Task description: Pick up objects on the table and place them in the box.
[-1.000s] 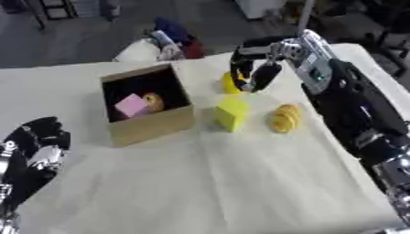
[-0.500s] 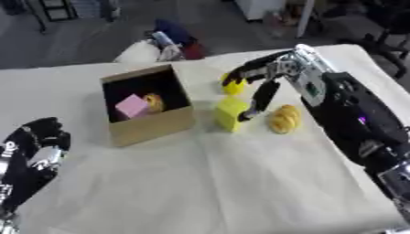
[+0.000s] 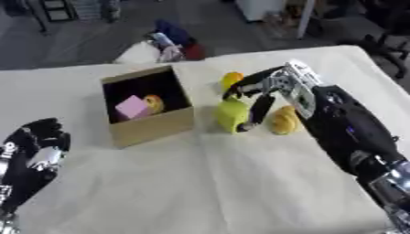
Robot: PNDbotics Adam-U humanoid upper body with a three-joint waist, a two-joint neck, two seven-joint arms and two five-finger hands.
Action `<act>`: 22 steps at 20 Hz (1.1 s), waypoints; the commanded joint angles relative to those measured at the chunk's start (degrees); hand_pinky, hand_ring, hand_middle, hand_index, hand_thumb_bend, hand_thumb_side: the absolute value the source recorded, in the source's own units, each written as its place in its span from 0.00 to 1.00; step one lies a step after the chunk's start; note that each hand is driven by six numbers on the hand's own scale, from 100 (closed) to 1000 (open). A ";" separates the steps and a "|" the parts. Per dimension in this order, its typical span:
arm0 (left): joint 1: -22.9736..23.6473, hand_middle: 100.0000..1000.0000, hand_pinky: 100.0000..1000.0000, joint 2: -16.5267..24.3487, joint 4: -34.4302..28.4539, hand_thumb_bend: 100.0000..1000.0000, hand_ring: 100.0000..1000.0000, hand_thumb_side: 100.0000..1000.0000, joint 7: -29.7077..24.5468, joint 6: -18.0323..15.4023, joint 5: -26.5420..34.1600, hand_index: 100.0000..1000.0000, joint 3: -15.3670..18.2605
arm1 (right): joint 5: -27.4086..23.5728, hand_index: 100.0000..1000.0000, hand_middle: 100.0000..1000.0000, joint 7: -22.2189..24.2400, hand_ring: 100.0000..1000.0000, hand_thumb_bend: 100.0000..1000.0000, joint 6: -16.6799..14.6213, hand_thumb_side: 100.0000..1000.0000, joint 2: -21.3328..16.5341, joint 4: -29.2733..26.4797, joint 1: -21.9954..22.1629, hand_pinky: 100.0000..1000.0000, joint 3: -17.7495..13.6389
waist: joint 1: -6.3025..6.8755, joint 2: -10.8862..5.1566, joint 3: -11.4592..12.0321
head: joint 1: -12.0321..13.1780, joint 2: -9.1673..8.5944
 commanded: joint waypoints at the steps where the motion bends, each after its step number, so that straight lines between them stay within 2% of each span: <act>1: -0.67 0.64 0.72 0.60 -0.74 0.26 0.70 0.38 0.16 -0.02 -0.04 0.76 0.30 | 1.61 1.00 1.00 -2.24 0.91 0.31 0.35 0.38 0.65 1.64 -0.59 0.81 -1.24 | 0.39 -1.00 0.12 | 0.15 -0.69; 6: -0.79 0.64 0.72 0.44 -0.76 0.26 0.70 0.38 0.12 -0.02 0.06 0.76 0.25 | 3.64 1.00 0.95 -6.54 0.88 0.31 1.06 0.37 2.92 4.57 -0.61 0.79 -2.64 | 0.61 -0.73 0.45 | -0.04 -0.72; 9: -0.81 0.64 0.72 0.41 -0.77 0.26 0.70 0.38 0.16 -0.01 0.09 0.76 0.29 | 5.06 0.97 0.77 -8.74 0.78 0.30 0.46 0.33 3.55 5.36 -0.58 0.75 -2.89 | 0.62 -0.61 0.66 | -0.05 -0.73; 10: -0.80 0.64 0.72 0.41 -0.78 0.26 0.70 0.38 0.17 -0.01 0.11 0.76 0.29 | 5.34 0.96 0.76 -9.53 0.78 0.30 0.23 0.33 3.60 5.39 -0.53 0.74 -2.94 | 0.60 -0.60 0.69 | -0.03 -0.73; 11: -0.79 0.64 0.72 0.40 -0.76 0.26 0.70 0.38 0.19 0.01 0.12 0.76 0.31 | 5.45 0.86 0.63 -10.61 0.72 0.28 0.04 0.28 3.57 5.19 -0.56 0.72 -3.07 | 0.56 -0.59 0.70 | -0.01 -0.74; 13: -0.78 0.64 0.72 0.39 -0.77 0.26 0.70 0.38 0.21 0.02 0.12 0.76 0.31 | 5.23 0.73 0.51 -13.40 0.67 0.24 -0.14 0.22 3.34 4.39 -0.63 0.68 -3.35 | 0.47 -0.62 0.69 | 0.02 -0.71; 17: -0.78 0.64 0.72 0.37 -0.81 0.26 0.70 0.38 0.20 -0.01 0.10 0.76 0.32 | 3.31 0.67 0.45 -18.42 0.61 0.16 -0.18 0.15 2.54 1.65 -1.29 0.65 -3.64 | 0.39 -0.74 0.71 | -0.03 -0.69; 22: -0.79 0.64 0.72 0.41 -0.82 0.26 0.70 0.38 0.15 -0.02 0.11 0.76 0.29 | -1.13 0.66 0.44 -20.19 0.60 0.13 0.17 0.09 1.23 -3.66 -3.89 0.65 -3.52 | 0.39 -0.90 0.92 | -0.17 -0.65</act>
